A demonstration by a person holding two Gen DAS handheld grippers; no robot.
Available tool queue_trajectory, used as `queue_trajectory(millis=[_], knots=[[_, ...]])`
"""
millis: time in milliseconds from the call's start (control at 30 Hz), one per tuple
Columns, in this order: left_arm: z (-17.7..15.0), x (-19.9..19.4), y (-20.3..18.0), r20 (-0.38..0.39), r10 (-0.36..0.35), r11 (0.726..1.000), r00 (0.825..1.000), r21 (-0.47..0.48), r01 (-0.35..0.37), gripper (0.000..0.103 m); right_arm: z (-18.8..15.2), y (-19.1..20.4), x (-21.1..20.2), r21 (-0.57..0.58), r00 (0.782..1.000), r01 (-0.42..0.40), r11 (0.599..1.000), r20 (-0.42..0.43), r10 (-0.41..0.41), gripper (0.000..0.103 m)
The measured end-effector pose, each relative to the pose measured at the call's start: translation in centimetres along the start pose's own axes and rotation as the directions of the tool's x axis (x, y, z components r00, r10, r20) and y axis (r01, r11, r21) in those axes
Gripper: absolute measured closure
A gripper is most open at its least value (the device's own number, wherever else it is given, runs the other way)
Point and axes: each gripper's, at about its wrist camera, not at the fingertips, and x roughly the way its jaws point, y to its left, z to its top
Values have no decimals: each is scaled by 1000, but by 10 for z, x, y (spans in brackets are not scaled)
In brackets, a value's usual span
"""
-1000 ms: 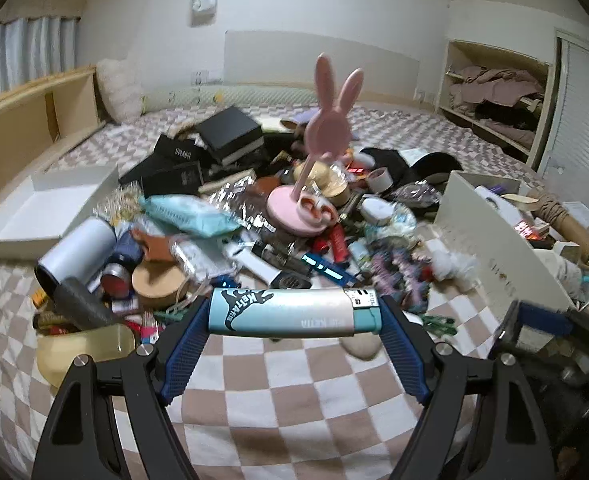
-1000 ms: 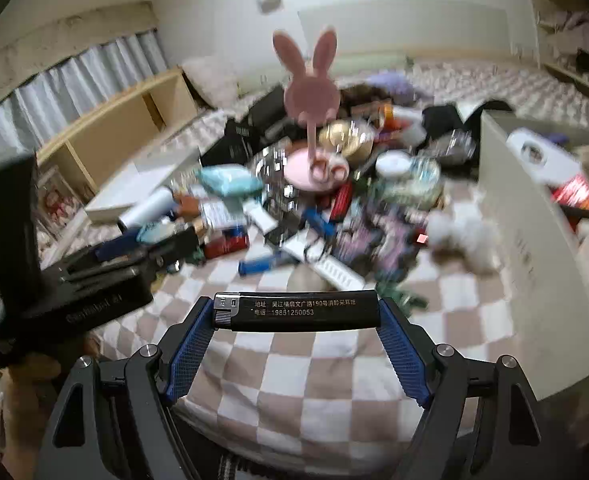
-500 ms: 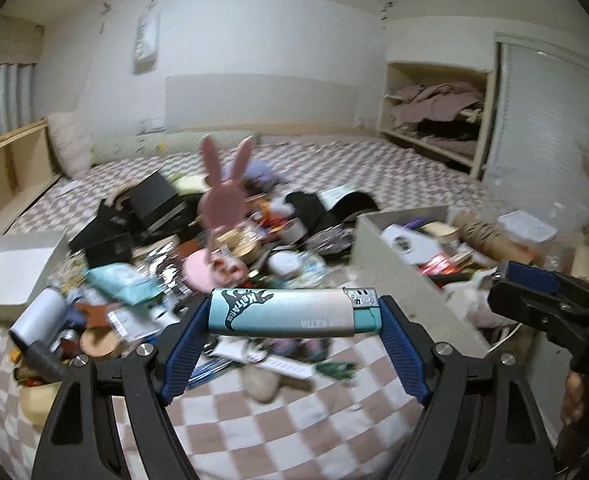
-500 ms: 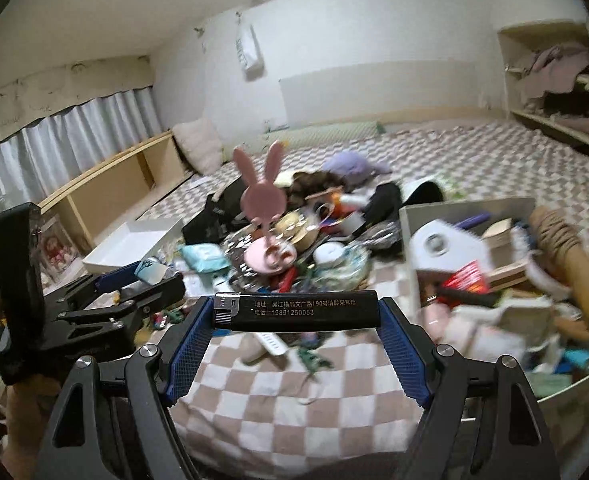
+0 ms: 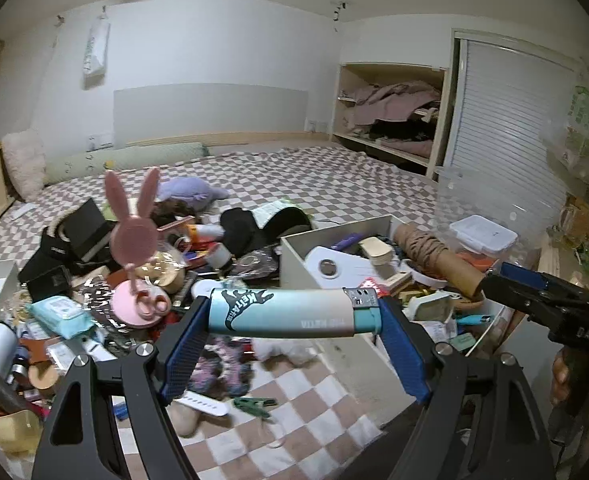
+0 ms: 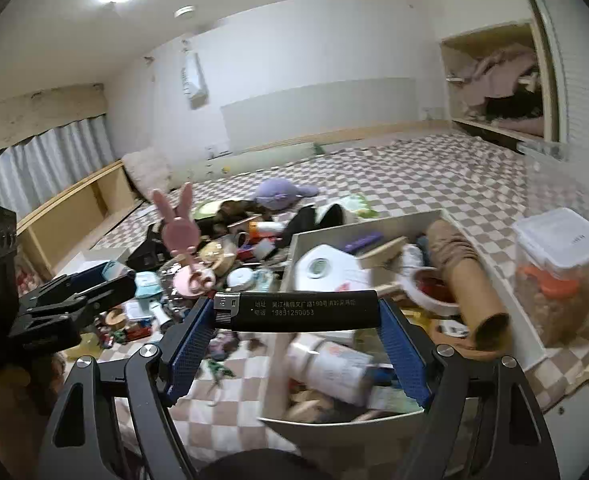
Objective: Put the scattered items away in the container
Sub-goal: 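Carry the light blue and black lighters over the SHOES box with both grippers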
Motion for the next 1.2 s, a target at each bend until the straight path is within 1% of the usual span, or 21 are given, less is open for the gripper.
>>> queue_trajectory(millis=[233,400,733,867,1033,1200], knots=[[3,20,-23,-23,-42,999,999,16,42,21,-8,-39,10,35,997,63,997,-47,-62,21],[5,35,-37,-46,-62,997,997,34,64,21,-19,-55,20,29,992,78,997,-98,-74,21],[10,65,-56,-91,-93,994,992,53,98,21,-38,-54,41,-71,980,45,996,-188,-58,21],[9,72,-61,-103,-97,993,990,61,103,21,-43,-58,45,-84,975,-15,996,-222,-4,21],[8,82,-64,-118,-95,993,988,60,103,21,-46,-58,43,-116,968,-54,992,-248,24,21],[10,91,-71,-130,-107,992,986,59,115,21,-48,-57,42,-123,967,-66,990,-251,33,21]])
